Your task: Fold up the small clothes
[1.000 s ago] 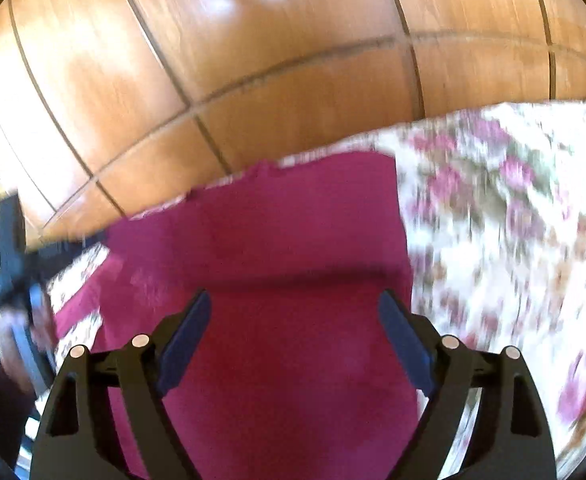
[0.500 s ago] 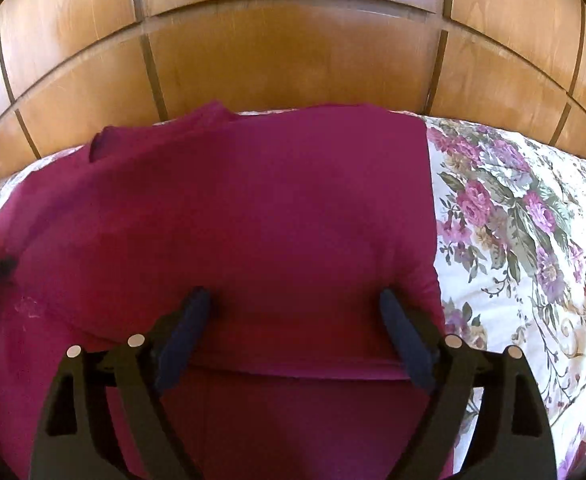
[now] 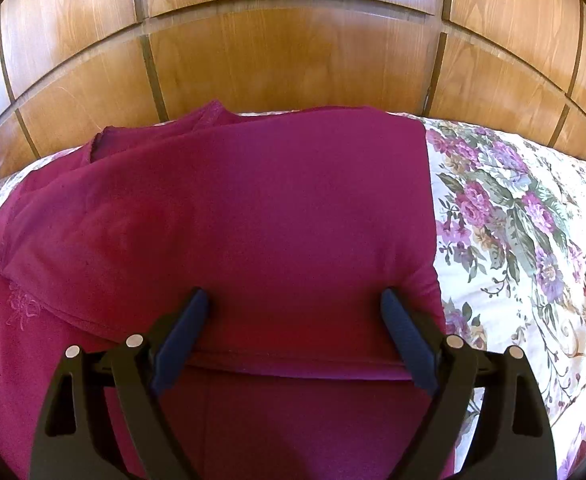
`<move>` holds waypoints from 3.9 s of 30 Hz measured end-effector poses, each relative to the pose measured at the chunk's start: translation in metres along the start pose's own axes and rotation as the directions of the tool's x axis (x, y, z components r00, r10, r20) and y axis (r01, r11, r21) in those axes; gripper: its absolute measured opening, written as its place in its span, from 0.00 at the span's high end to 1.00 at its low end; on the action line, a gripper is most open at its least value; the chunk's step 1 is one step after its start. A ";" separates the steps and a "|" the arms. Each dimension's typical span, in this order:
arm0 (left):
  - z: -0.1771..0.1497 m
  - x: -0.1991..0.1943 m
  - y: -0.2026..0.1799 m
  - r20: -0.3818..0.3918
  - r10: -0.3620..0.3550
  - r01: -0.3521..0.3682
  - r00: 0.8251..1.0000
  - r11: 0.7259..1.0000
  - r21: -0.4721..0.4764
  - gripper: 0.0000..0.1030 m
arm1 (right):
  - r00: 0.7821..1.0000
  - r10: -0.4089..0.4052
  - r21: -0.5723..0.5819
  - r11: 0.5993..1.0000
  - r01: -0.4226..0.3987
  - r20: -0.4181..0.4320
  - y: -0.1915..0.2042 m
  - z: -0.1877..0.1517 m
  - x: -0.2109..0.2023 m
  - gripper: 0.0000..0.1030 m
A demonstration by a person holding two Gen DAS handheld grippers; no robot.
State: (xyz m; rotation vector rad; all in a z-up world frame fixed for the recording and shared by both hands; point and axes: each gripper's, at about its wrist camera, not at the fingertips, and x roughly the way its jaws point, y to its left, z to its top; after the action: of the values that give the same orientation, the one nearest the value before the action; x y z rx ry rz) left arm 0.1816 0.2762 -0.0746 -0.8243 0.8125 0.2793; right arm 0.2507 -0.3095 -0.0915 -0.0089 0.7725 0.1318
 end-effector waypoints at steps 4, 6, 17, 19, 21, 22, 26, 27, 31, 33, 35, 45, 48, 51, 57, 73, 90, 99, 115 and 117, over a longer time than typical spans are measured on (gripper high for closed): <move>0.023 -0.036 0.065 0.120 0.064 -0.044 0.991 0.985 -0.164 0.58 | 1.000 -0.006 -0.003 1.000 0.006 0.001 0.001 0.000 0.000 0.14; 0.035 -0.045 0.086 0.145 0.083 -0.049 0.986 0.974 -0.220 0.58 | 1.000 -0.010 -0.005 1.000 0.010 0.001 0.002 -0.001 -0.001 0.14; 0.084 -0.021 0.114 0.153 0.133 -0.082 0.979 0.950 -0.301 0.80 | 0.999 -0.034 -0.020 0.999 0.034 0.001 0.004 -0.001 -0.002 0.13; 0.091 -0.019 0.102 0.150 0.136 -0.093 0.979 0.960 -0.264 0.91 | 0.999 -0.035 -0.022 0.999 0.035 0.000 0.004 -0.001 -0.002 0.13; 0.094 -0.024 0.080 0.180 0.102 -0.068 0.978 0.980 -0.187 0.91 | 0.999 -0.034 -0.021 0.999 0.034 -0.001 0.003 -0.001 -0.002 0.13; 0.092 -0.028 0.060 0.195 0.071 -0.047 0.978 0.991 -0.124 0.91 | 0.999 -0.034 -0.020 0.999 0.034 -0.001 0.004 -0.001 -0.002 0.13; 0.065 -0.040 -0.024 0.219 -0.049 0.022 0.974 0.992 0.127 0.91 | 0.999 -0.033 -0.020 0.999 0.033 -0.001 0.004 -0.001 -0.002 0.13; 0.059 -0.040 -0.041 0.210 -0.079 0.044 0.975 0.985 0.165 0.91 | 0.999 -0.033 -0.019 0.999 0.033 0.000 0.004 -0.001 -0.002 0.13; 0.011 -0.025 -0.118 0.106 -0.209 0.166 0.972 0.934 0.315 0.91 | 1.000 -0.030 -0.017 0.999 0.030 0.001 0.003 -0.001 -0.002 0.13; -0.021 -0.007 -0.156 0.032 -0.237 0.207 0.971 0.899 0.385 0.91 | 1.000 -0.028 -0.016 0.999 0.028 0.001 0.002 -0.001 -0.002 0.13; -0.047 0.012 -0.179 -0.033 -0.238 0.229 0.971 0.876 0.424 0.91 | 1.000 -0.025 -0.014 1.000 0.025 0.003 0.001 -0.001 -0.002 0.13; -0.133 0.060 -0.210 -0.195 -0.146 0.232 0.970 0.804 0.547 0.63 | 1.000 -0.011 -0.009 1.000 0.011 -0.006 -0.002 0.001 -0.001 0.13; -0.146 0.037 -0.196 -0.179 -0.165 0.238 0.970 0.789 0.566 0.63 | 1.000 -0.005 -0.008 1.000 0.005 -0.022 -0.002 0.005 -0.003 0.13; -0.156 0.026 -0.179 -0.153 -0.150 0.211 0.977 0.788 0.578 0.63 | 1.000 -0.004 -0.031 1.000 0.005 0.028 0.010 0.012 -0.027 0.16; -0.171 0.024 -0.152 -0.133 -0.116 0.173 0.984 0.783 0.597 0.63 | 0.921 0.388 -0.036 0.921 -0.389 -0.029 0.078 0.013 -0.059 0.28; -0.180 0.025 -0.133 -0.109 -0.162 0.195 0.981 0.778 0.597 0.62 | 0.874 0.482 -0.212 0.849 -0.485 -0.070 0.177 0.048 -0.088 0.93; -0.185 0.025 -0.136 -0.101 -0.152 0.182 0.983 0.775 0.605 0.62 | 0.985 0.165 0.043 0.985 -0.167 0.049 0.001 0.100 -0.063 0.93; -0.173 0.022 -0.146 -0.157 -0.103 0.177 0.982 0.785 0.593 0.62 | 0.992 0.077 0.190 0.980 -0.057 -0.104 -0.064 0.046 -0.001 0.93; -0.079 0.062 -0.229 -0.026 -0.156 0.139 0.987 0.773 0.619 0.62 | 0.990 0.137 0.046 0.989 -0.138 0.025 -0.021 0.061 -0.062 0.50; -0.083 0.087 -0.218 -0.076 -0.079 0.109 0.994 0.787 0.607 0.62 | 0.992 0.127 -0.006 0.992 -0.127 0.001 -0.007 0.056 -0.052 0.49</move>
State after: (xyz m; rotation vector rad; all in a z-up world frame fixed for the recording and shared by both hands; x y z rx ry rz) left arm 0.3087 0.0631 -0.0543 -0.2518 0.8340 -0.1017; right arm 0.2538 -0.3194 -0.0154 0.0346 0.7711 0.2553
